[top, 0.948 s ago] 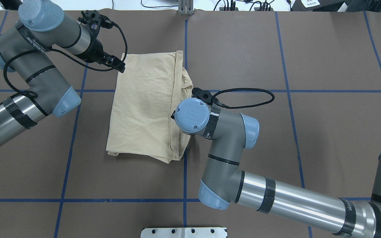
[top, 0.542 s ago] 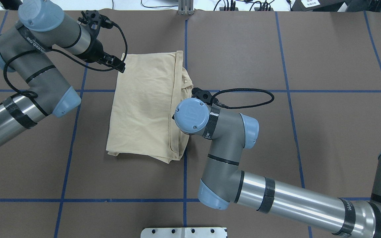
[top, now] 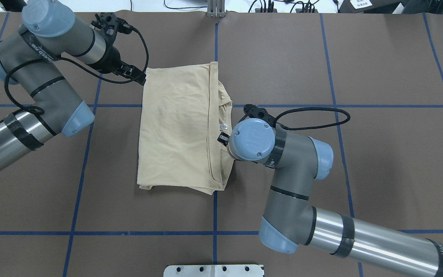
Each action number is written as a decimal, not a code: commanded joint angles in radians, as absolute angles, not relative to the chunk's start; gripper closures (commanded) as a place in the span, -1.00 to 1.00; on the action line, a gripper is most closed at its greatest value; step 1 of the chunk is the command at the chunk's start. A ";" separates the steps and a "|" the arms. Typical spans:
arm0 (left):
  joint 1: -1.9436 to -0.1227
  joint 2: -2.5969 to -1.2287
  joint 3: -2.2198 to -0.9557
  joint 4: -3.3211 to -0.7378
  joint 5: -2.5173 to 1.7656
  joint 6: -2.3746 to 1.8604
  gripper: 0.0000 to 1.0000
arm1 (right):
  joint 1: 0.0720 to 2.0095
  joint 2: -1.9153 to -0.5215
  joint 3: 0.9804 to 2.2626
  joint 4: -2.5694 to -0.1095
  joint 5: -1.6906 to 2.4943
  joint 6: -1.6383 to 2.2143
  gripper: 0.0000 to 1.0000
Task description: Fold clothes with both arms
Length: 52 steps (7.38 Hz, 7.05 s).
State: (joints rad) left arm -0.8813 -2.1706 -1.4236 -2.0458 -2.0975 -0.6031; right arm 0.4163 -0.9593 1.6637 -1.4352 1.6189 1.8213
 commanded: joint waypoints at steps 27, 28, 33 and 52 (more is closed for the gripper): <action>-0.864 -2.134 -1.465 -2.051 -2.102 -0.606 -1.00 | 0.452 -0.947 1.694 -1.928 1.643 1.082 -1.00; -0.864 -2.134 -1.465 -2.052 -2.102 -0.606 -1.00 | 0.456 -1.036 1.754 -1.927 1.640 1.075 -1.00; -0.862 -2.134 -1.465 -2.052 -2.103 -0.606 -1.00 | 0.521 -1.003 1.775 -1.689 1.686 1.121 -1.00; -0.622 -1.978 -1.747 -2.043 -1.995 -0.988 -1.00 | 0.568 -1.161 1.966 -1.648 1.776 1.307 -1.00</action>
State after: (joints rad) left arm -0.7176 -2.0341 -1.6629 -2.0466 -2.0483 -0.8705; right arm 0.5698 -1.1471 1.9114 -1.6518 1.7740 1.1687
